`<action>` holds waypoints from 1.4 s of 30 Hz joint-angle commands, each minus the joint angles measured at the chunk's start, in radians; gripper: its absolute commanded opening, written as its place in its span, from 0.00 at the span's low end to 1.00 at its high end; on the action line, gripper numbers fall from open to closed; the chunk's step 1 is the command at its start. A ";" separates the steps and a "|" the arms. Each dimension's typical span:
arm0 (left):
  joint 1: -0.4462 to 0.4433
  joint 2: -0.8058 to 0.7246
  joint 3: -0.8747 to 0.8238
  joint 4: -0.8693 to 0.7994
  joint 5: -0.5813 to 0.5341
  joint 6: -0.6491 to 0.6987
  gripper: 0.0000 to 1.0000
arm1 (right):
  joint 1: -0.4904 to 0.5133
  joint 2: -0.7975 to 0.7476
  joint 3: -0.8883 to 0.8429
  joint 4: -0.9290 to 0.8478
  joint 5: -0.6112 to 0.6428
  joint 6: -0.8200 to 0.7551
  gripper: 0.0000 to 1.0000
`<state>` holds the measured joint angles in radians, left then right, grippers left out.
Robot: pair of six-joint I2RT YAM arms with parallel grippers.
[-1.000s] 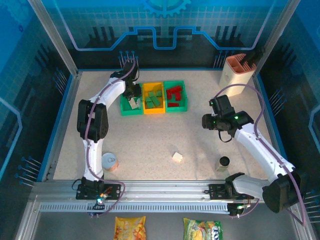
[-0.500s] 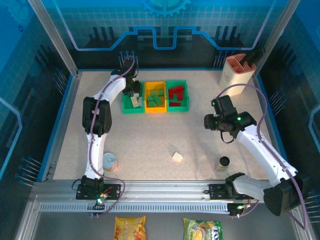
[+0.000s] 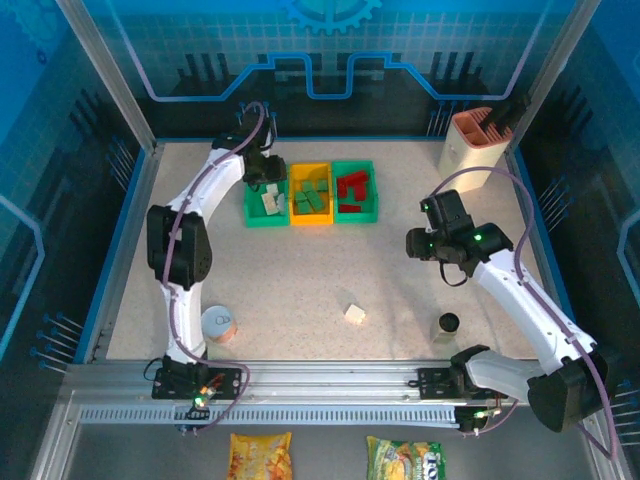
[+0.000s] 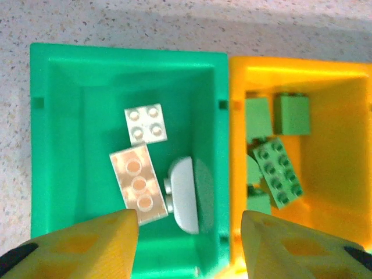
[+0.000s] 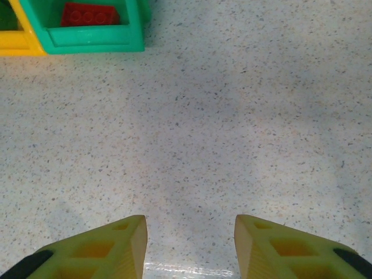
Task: Sort the legos into containers by color
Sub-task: Place the lego in the container, then pick up the lego from the bottom-center of the table.
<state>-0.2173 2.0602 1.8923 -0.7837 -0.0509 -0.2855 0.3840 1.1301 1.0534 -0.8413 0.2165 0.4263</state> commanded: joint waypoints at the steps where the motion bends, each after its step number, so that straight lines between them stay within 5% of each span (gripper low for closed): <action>1: -0.023 -0.088 -0.081 -0.032 0.039 0.026 0.51 | 0.034 -0.007 0.006 -0.020 -0.017 0.021 0.45; 16: -0.051 -0.397 -0.444 -0.077 0.062 0.078 0.51 | 0.296 0.109 -0.036 -0.026 -0.018 0.079 0.46; 26: -0.032 -0.599 -0.641 -0.127 0.034 0.106 0.53 | 0.489 0.306 -0.022 0.014 -0.023 -0.115 0.49; 42: 0.009 -0.779 -0.867 -0.010 0.016 0.108 0.54 | 0.583 0.571 0.033 0.065 -0.053 -0.258 0.59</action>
<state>-0.2176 1.3010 1.0512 -0.8494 -0.0292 -0.1997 0.9524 1.6737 1.0626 -0.7856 0.1902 0.2001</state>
